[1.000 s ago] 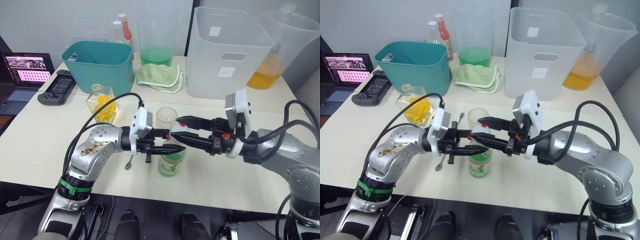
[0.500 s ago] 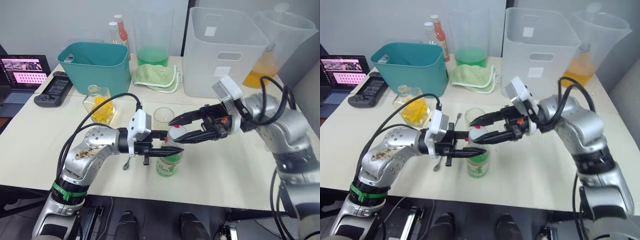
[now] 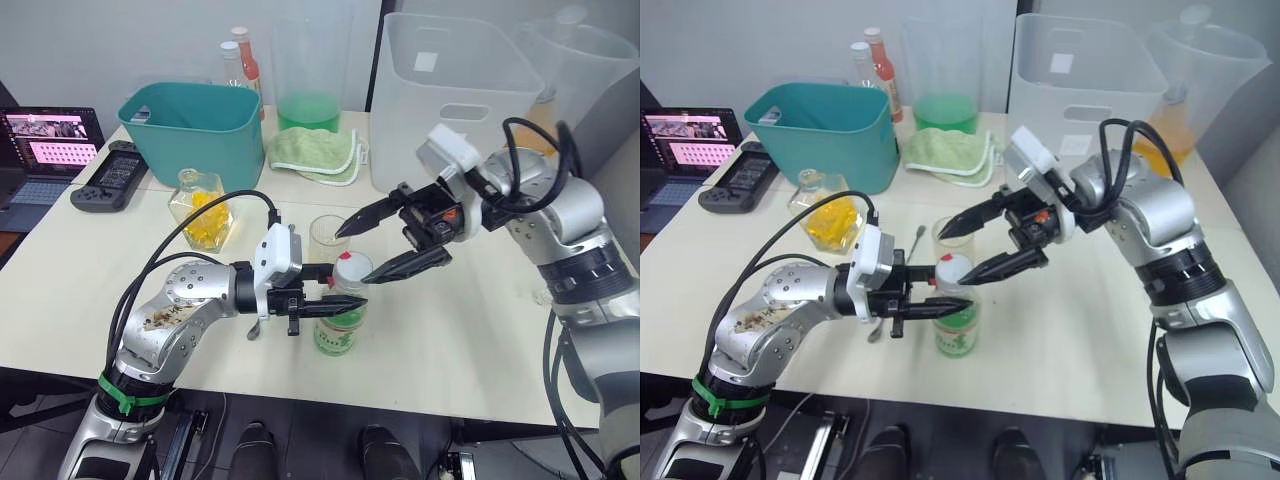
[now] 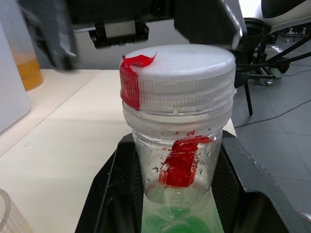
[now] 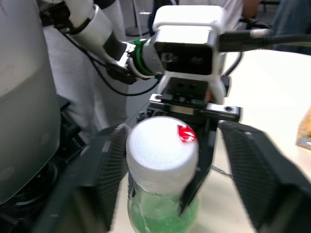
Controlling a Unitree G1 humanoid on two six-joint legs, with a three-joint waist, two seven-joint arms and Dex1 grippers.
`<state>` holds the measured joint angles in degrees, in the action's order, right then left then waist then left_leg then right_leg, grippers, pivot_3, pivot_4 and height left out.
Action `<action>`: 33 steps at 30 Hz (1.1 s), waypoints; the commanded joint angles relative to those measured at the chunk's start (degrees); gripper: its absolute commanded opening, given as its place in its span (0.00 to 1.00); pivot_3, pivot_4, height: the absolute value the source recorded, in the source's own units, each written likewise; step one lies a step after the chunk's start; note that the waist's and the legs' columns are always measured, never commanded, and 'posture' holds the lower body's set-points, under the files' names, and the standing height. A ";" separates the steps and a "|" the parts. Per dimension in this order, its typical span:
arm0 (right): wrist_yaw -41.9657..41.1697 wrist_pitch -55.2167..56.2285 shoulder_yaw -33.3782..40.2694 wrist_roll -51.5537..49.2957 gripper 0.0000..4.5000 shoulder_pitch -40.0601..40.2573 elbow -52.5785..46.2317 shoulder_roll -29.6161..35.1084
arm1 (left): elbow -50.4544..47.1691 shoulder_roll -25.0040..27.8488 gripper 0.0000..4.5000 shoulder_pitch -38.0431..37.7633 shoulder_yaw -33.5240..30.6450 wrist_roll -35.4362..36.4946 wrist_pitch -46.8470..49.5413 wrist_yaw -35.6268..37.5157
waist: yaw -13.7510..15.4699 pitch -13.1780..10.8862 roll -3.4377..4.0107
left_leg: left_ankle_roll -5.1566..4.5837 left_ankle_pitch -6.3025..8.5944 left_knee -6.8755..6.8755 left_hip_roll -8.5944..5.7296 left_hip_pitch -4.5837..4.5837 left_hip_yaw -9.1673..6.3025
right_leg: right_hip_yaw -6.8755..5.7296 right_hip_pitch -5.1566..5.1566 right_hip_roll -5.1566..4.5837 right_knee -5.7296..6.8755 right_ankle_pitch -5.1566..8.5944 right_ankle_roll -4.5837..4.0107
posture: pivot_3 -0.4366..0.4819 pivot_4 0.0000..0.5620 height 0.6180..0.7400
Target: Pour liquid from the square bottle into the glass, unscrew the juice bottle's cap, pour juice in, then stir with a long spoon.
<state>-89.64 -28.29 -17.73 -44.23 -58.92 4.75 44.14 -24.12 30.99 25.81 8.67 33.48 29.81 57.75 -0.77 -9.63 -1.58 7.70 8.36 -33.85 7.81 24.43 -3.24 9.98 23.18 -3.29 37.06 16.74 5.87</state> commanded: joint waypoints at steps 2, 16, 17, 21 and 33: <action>8.47 -4.64 10.99 -3.09 0.87 4.49 -8.91 1.37 | -0.18 0.51 0.33 -0.90 0.78 -0.35 -0.22 0.57 | 0.07 0.00 0.00 | 0.00 0.00 0.01 0.00 0.01 0.00 | 0.00 -0.01 0.00 -0.02 0.00 0.00 | 0.48 0.27 0.94; 55.33 -23.99 26.41 -17.61 0.87 30.01 -44.56 -0.93 | 6.41 -1.85 0.33 1.17 2.99 -0.60 -3.73 5.52 | 0.02 0.01 -0.01 | 0.00 0.00 -0.05 0.00 0.02 -0.01 | 0.00 -0.01 -0.01 -0.05 0.01 -0.03 | 0.48 0.27 0.94; 56.96 -24.21 26.52 -18.28 0.87 30.21 -45.04 -1.22 | 6.82 -1.97 0.33 1.32 3.08 -0.69 -3.99 5.83 | 0.04 0.01 -0.01 | 0.00 0.00 -0.06 -0.01 0.02 0.00 | 0.01 -0.02 -0.01 -0.06 0.02 -0.03 | 0.48 0.27 0.94; 61.28 -25.24 26.73 -20.10 0.87 30.70 -45.84 -1.37 | 8.57 -2.21 0.33 1.86 3.16 -1.21 -5.13 7.18 | 0.15 0.01 -0.02 | 0.00 0.00 -0.06 -0.01 0.07 -0.01 | 0.00 -0.02 -0.02 -0.09 0.01 -0.04 | 0.48 0.27 0.94; 62.55 -25.69 23.46 -23.57 0.30 29.85 -45.68 -0.25 | 9.18 -1.85 0.33 1.48 2.80 -1.94 -6.35 7.55 | 0.08 0.02 -0.02 | 0.00 0.00 -0.06 -0.01 0.06 -0.02 | 0.00 -0.04 -0.02 -0.09 0.01 -0.04 | 0.48 0.27 0.94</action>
<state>-26.50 -53.57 6.24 -67.69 -28.85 -40.56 43.09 -14.94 28.85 28.18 10.03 33.16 23.07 65.27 -0.70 -9.62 -1.60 7.70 8.36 -33.91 7.81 24.48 -3.26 9.98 23.13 -3.31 36.97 16.76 5.83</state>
